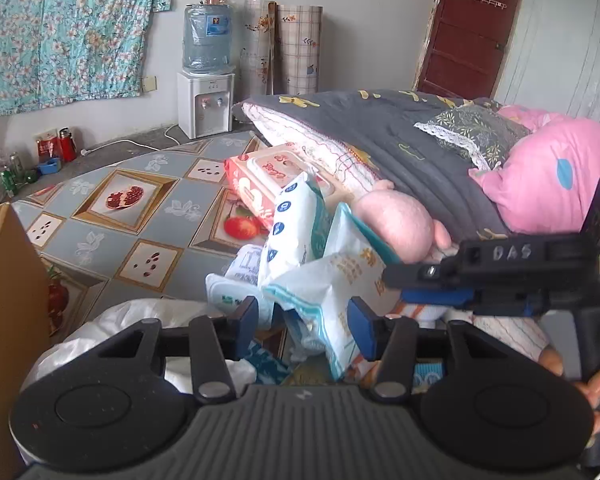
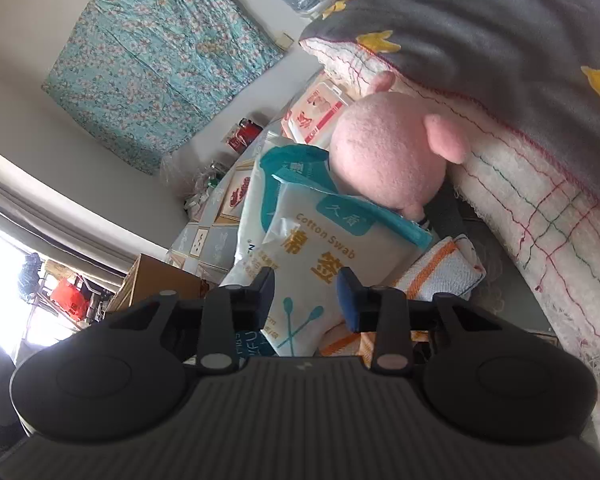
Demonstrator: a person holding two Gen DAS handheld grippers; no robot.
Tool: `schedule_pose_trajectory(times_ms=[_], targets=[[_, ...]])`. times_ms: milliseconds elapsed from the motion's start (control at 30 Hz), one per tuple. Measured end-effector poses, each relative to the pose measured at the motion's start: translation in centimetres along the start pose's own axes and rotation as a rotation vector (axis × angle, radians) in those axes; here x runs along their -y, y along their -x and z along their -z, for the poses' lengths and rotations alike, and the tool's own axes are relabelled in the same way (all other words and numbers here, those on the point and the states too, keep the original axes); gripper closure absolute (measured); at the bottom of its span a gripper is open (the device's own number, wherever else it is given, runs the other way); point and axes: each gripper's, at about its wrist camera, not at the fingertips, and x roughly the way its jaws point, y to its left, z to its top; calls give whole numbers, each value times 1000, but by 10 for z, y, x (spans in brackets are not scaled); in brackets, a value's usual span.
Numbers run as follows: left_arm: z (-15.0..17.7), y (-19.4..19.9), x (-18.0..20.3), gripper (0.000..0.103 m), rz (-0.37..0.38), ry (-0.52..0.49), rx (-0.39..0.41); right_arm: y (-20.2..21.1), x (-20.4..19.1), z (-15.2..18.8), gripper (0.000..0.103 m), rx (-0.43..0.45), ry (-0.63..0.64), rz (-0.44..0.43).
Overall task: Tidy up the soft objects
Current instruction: 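Move the right gripper back to the clear cotton swab bag, then grasp the clear cotton swab bag with the right gripper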
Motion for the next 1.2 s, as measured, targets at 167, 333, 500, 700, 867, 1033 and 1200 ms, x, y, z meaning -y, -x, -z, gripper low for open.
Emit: schedule_pose_trajectory(times_ms=[167, 333, 500, 700, 867, 1033, 1200], targets=[[-12, -18, -5, 53, 21, 37, -41, -22, 13, -6, 77, -37, -27, 9], [-17, -41, -10, 53, 60, 91, -101, -38, 20, -10, 77, -49, -49, 10], [-19, -44, -16, 53, 120, 175, -95, -44, 22, -10, 76, -49, -67, 12], [-17, -20, -1, 61, 167, 139, -8, -36, 30, -11, 75, -40, -89, -2], [-11, -3, 15, 77, 219, 77, 43, -28, 31, -8, 75, -31, -101, 12], [2, 6, 38, 86, 249, -37, 62, -11, 46, 2, 75, -17, -112, 26], [20, 9, 59, 88, 257, -123, 62, 15, 55, 15, 73, 3, -106, 38]])
